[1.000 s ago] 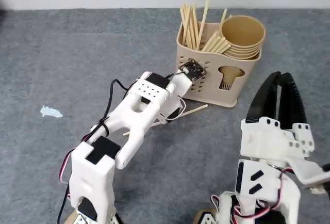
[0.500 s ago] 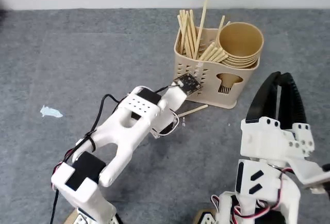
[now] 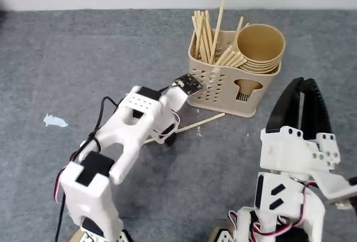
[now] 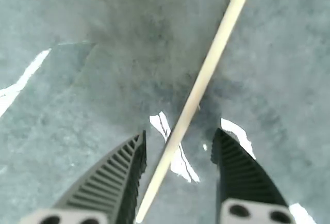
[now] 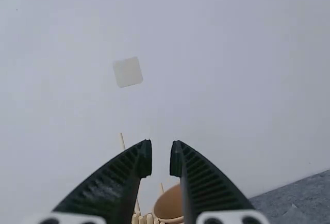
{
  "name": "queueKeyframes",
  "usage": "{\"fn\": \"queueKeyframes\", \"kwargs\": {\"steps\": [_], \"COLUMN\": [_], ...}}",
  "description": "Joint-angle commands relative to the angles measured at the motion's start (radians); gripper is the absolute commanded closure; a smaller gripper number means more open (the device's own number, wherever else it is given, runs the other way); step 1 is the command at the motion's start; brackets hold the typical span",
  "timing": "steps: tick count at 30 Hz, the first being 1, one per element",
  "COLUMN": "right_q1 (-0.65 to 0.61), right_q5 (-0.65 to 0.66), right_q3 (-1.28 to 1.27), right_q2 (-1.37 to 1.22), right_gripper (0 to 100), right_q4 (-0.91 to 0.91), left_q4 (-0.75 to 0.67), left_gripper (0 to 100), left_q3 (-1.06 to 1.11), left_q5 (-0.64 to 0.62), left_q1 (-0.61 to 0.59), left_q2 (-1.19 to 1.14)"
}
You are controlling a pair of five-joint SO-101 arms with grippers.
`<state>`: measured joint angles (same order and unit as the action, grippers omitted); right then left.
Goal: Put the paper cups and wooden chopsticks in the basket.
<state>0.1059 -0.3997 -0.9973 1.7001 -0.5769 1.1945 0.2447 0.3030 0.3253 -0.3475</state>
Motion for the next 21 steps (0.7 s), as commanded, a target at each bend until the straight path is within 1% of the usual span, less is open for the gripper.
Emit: {"fn": "queueKeyframes", "kwargs": {"steps": [1,4,6,8,11,14,18,21], "right_q1": [0.005,0.008,0.008,0.008,0.008,0.007,0.007,0.008], "right_q5": [-0.014,-0.014,-0.014,-0.014,-0.014,-0.014,-0.014,-0.014], "right_q3": [0.005,0.005,0.005,0.005,0.005,0.005,0.005,0.005], "right_q2": [0.002,0.002,0.002,0.002,0.002,0.002,0.004,0.004], "right_gripper": [91.6,91.6,91.6,91.6,91.6,91.6,91.6,91.6], "right_q4": [-0.004,-0.004,-0.004,-0.004,-0.004,-0.004,-0.004,-0.004], "left_q4": [0.086,0.123,0.150,0.184,0.206,0.259,0.334,0.361], "left_gripper": [81,90,97,97,97,97,99,99], "left_q3": [-0.093,-0.111,-0.108,-0.097,-0.070,-0.067,-0.067,-0.065], "left_q5": [0.035,0.052,0.101,0.124,0.127,0.138,0.218,0.219], "left_q1": [-0.014,-0.020,-0.014,-0.012,-0.020,-0.028,-0.032,-0.060], "left_q2": [-0.041,-0.068,-0.069,-0.074,-0.068,-0.068,-0.068,-0.068]}}
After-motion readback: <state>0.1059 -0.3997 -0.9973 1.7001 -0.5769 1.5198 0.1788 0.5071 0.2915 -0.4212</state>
